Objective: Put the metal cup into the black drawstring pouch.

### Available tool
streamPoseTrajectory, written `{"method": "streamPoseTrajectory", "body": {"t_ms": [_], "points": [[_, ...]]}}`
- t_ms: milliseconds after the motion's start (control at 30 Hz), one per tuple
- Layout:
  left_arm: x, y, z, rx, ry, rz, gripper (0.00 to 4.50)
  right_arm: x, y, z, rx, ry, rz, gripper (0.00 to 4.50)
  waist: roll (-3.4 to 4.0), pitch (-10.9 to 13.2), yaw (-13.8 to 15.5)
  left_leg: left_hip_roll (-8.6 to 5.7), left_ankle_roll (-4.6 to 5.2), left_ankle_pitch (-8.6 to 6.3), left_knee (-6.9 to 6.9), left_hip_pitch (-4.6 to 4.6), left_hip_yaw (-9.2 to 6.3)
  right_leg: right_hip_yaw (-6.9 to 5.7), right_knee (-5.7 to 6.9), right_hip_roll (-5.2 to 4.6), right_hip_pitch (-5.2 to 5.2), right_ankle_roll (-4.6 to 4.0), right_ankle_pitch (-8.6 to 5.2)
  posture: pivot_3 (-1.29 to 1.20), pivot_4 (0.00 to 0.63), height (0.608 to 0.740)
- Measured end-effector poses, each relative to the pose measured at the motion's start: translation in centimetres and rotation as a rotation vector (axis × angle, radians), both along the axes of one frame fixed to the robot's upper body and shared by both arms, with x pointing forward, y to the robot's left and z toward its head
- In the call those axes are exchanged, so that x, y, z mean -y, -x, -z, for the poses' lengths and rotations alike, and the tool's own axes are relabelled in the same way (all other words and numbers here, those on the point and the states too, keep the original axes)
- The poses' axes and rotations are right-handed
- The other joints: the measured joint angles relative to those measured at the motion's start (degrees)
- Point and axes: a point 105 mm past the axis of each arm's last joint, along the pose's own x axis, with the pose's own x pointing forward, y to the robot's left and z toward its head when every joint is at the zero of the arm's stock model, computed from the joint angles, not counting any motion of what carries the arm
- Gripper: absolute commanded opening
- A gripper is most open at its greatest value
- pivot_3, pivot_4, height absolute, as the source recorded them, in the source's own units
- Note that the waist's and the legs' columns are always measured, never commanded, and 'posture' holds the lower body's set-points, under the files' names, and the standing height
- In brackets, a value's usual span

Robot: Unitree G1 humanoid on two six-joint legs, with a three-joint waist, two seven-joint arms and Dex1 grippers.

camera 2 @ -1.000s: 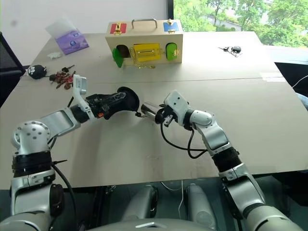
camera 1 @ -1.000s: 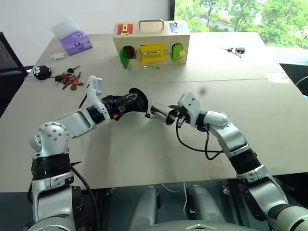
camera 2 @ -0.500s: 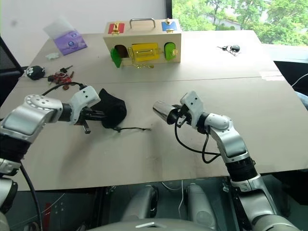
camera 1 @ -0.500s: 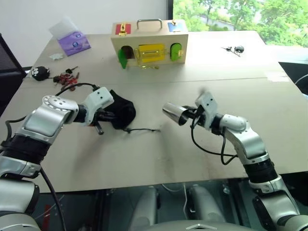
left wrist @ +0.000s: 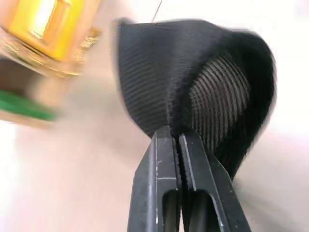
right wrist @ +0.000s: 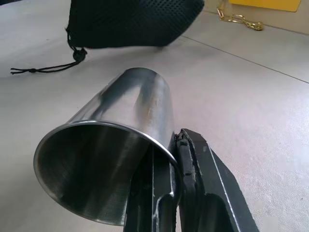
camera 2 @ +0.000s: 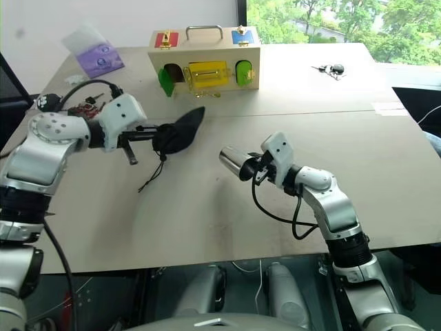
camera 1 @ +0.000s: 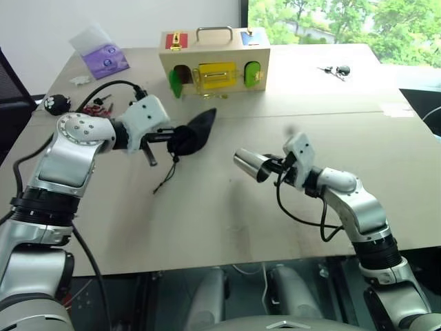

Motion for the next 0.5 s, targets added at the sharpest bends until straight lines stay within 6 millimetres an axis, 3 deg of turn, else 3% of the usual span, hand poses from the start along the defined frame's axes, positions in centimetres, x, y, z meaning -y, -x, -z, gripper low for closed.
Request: {"method": "streamPoseTrajectory", "body": {"t_ms": [133,300,500], "points": [[1.2,1.2,1.3,-0.18,0.183,-0.005,0.03,0.0,2.0,-0.2,-0.043,-0.056,-0.063,0.0,0.0,0.0,0.05,0.01,0.0,0.0,0.03,0.02,-0.05,-0.03,0.01,0.0,0.04,0.0,0.0,0.0,0.15,0.74],[2.7,1.5,2.7,-0.327,0.336,-0.031,0.03,0.3,5.3,1.4,-0.156,-0.085,-0.144,0.0,-0.01,-0.01,0.21,0.0,0.0,0.0,0.19,0.02,-0.05,-0.02,0.1,-0.01,0.08,0.01,0.01,0.0,0.15,0.74],[3.7,0.9,1.7,-0.394,0.415,-0.027,0.03,-0.6,5.4,0.4,-0.116,-0.149,-0.136,0.0,-0.02,-0.01,0.02,0.03,-0.01,0.01,0.34,0.11,-0.04,0.02,0.24,0.1,0.1,0.01,0.01,0.0,0.15,0.74]]}}
